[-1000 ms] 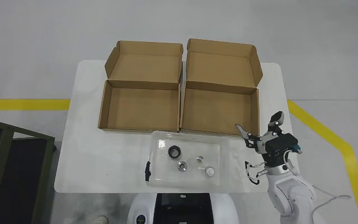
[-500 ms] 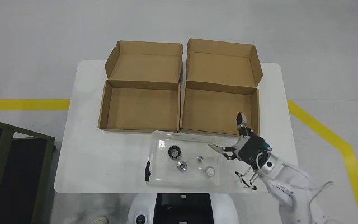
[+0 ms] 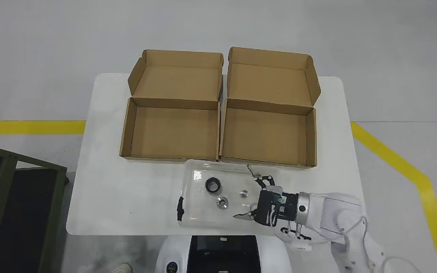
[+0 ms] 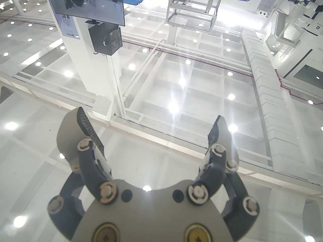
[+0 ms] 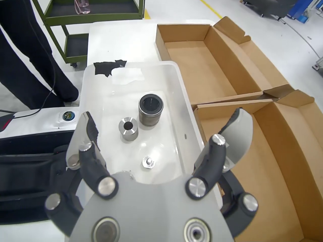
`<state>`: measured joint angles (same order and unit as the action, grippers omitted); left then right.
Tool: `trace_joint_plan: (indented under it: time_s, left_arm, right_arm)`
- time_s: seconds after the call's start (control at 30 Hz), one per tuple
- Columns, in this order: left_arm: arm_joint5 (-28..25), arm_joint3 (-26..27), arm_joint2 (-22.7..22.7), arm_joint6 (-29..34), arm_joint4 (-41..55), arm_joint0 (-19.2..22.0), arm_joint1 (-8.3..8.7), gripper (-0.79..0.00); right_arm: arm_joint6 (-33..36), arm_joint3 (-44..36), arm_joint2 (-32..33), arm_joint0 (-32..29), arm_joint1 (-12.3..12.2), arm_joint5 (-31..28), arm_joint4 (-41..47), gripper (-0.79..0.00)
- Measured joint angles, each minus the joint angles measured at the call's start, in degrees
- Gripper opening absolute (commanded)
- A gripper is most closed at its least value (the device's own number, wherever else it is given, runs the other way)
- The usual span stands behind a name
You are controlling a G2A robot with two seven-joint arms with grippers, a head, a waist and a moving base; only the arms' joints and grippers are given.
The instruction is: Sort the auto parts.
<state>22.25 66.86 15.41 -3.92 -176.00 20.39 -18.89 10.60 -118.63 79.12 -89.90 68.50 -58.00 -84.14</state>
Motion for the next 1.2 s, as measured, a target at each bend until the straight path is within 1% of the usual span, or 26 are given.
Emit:
trace_joint_plan:
  time_s: [0.13,0.33,0.53,0.73,1.07,1.1,1.2]
  left_arm:
    - [0.0,0.0,0.0,0.0,0.0,0.0,0.0,0.0]
    - [0.0,0.0,0.0,0.0,0.0,0.0,0.0,0.0]
    - [0.0,0.0,0.0,0.0,0.0,0.0,0.0,0.0]
    - [0.0,0.0,0.0,0.0,0.0,0.0,0.0,0.0]
    - [0.0,0.0,0.0,0.0,0.0,0.0,0.0,0.0]
    - [0.0,0.0,0.0,0.0,0.0,0.0,0.0,0.0]
    - [0.0,0.0,0.0,0.0,0.0,0.0,0.0,0.0]
  right_arm:
    - [2.57,-1.09,0.64,-1.17,-1.94,0.0,2.84,0.0]
    - [3.68,-0.5,3.46,-3.36,-4.75,0.0,8.92,0.0]
    - [4.28,0.46,4.88,-4.81,-7.67,0.0,12.06,0.0]
    - [3.03,1.65,4.44,-5.11,-9.97,0.0,11.67,0.0]
    - [0.65,3.53,1.37,-3.98,-12.09,0.0,9.32,0.0]
    - [0.54,3.74,1.09,-3.78,-12.23,0.0,9.03,-0.003]
    - [-0.05,4.54,0.38,-3.09,-12.59,0.0,8.46,-0.058]
